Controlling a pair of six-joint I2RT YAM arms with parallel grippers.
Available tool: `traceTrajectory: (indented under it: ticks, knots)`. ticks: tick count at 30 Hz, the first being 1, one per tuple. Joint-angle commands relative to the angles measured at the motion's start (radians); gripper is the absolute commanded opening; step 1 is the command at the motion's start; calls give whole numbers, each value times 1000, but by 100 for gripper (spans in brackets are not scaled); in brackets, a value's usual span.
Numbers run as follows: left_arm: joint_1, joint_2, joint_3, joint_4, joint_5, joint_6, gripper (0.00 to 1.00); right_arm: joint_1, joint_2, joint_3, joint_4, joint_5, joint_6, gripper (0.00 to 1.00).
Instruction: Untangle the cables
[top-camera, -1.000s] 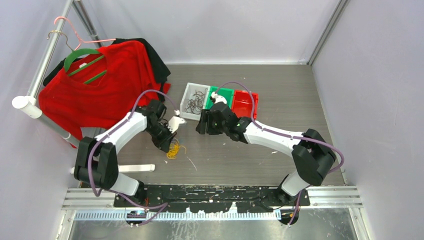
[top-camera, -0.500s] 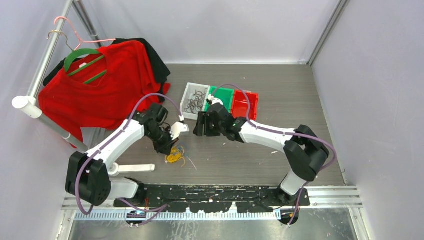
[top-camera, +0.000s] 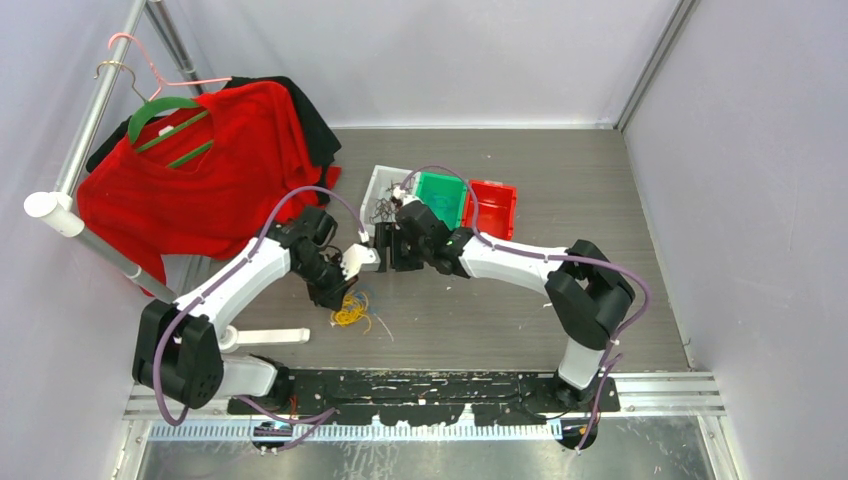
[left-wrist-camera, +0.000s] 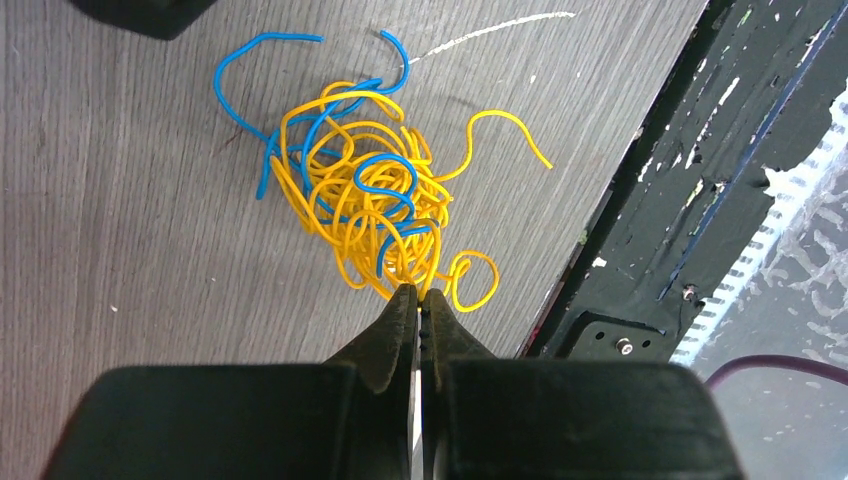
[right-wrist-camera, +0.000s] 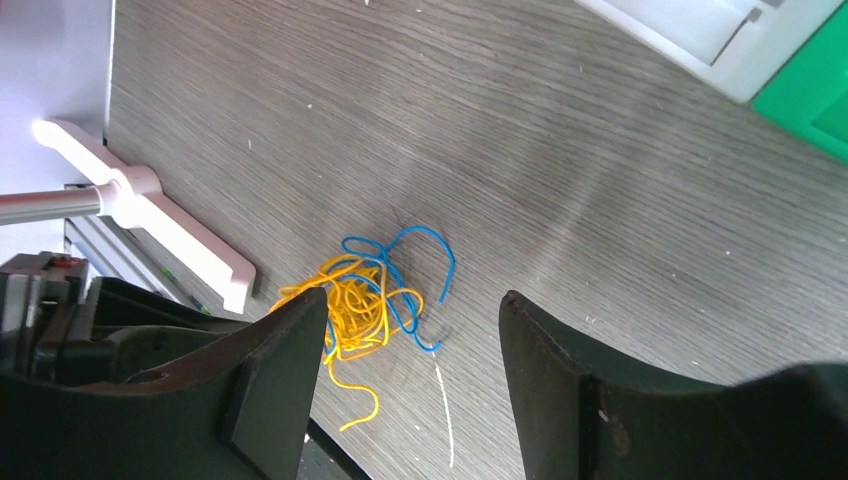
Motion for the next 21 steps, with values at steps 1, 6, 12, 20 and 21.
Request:
traceTrajectory:
  ticks: [1,6,12,20,21]
  knots:
    - [-3,-13,37,-18,41,42,0,-2,-1,74,2,-30,-21,69]
    - [-2,-29,53,-53,59,74,0,-4,-6,80,5,-63,-18,68]
    - [-7,-29,87,-110,88,99,0,-29,-19,63,8,-126,-7,68]
    - [-9,-101,61,-130,71,158,0,-48,1,59,26,-202,35,67]
    - [-8,-106,61,-127,65,157,0,-48,3,50,46,-208,49,67]
